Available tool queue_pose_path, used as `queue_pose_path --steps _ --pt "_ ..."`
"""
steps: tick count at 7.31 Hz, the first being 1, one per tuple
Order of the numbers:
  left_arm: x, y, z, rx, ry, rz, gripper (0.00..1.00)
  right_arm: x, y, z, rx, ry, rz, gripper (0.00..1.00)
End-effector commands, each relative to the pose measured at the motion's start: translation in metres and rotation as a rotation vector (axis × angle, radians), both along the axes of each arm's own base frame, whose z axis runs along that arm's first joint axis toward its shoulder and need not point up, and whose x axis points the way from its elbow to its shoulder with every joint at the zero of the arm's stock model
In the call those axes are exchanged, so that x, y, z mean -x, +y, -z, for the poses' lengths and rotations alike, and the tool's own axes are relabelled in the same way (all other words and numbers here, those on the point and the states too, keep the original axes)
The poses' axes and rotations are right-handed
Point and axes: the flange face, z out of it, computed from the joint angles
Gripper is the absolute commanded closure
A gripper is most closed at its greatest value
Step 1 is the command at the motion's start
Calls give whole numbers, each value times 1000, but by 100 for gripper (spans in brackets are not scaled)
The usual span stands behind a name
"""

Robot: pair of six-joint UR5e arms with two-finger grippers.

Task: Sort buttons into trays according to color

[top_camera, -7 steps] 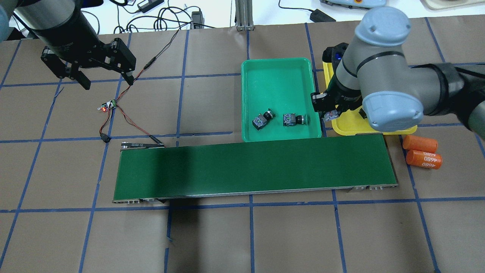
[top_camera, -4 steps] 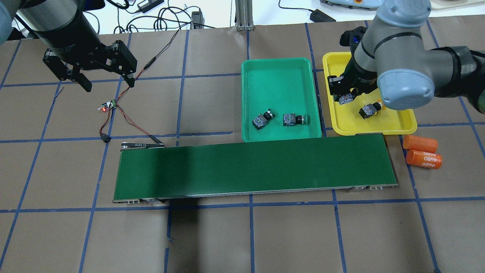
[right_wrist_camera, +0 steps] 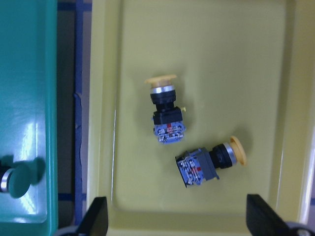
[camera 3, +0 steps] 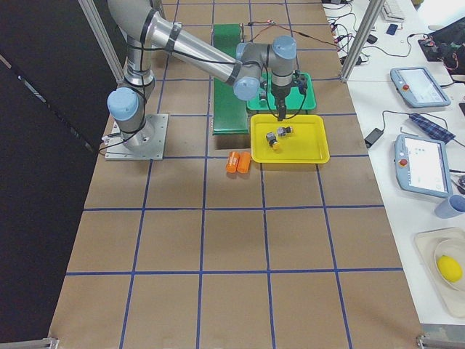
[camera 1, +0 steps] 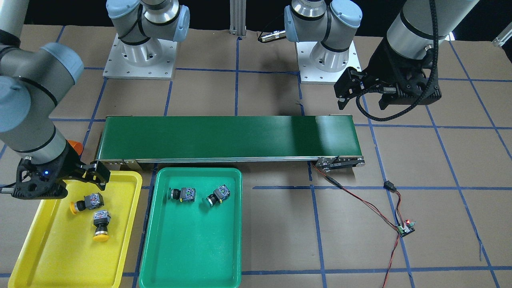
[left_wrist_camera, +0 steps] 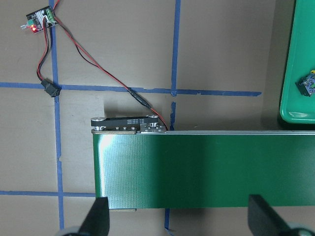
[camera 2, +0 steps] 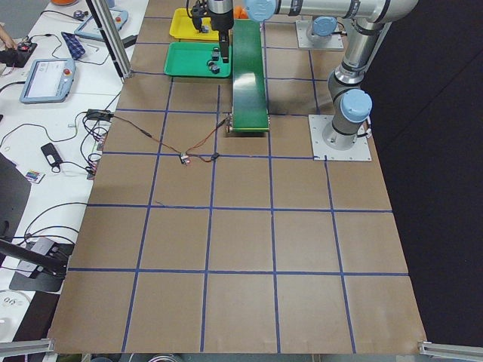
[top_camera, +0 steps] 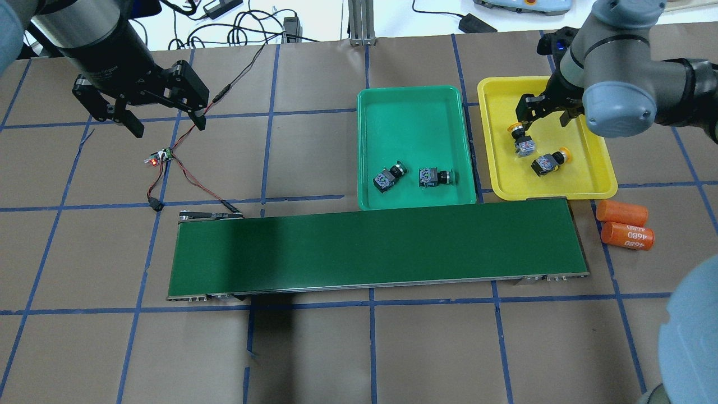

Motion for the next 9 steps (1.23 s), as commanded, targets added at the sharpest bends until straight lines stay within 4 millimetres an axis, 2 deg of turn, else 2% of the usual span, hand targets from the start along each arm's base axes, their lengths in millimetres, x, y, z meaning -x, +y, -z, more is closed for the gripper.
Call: queue_pose_path --steps 1,2,3,4,5,7,8,9 --pt "1 1 -3 9 7 -1 0 -17 52 -58 -85 -32 12 0" --pt "1 1 -3 9 7 -1 0 -46 92 -106 -69 -52 3 0" --pt "1 2 -3 9 6 1 0 -67 114 -115 -116 -44 -23 0" --pt "1 1 -3 8 7 1 0 -70 122 -91 -176 -43 -1 0" --pt "1 1 -3 9 7 -1 0 -75 130 -94 -173 -20 -18 0" --pt "1 1 -2 6 8 1 0 -120 132 -98 -118 -14 -113 0" --pt "1 0 -2 8 8 1 0 -116 130 -104 -114 -10 -104 0" --pt "1 -1 0 5 8 1 0 -113 134 -123 -74 -10 -94 0"
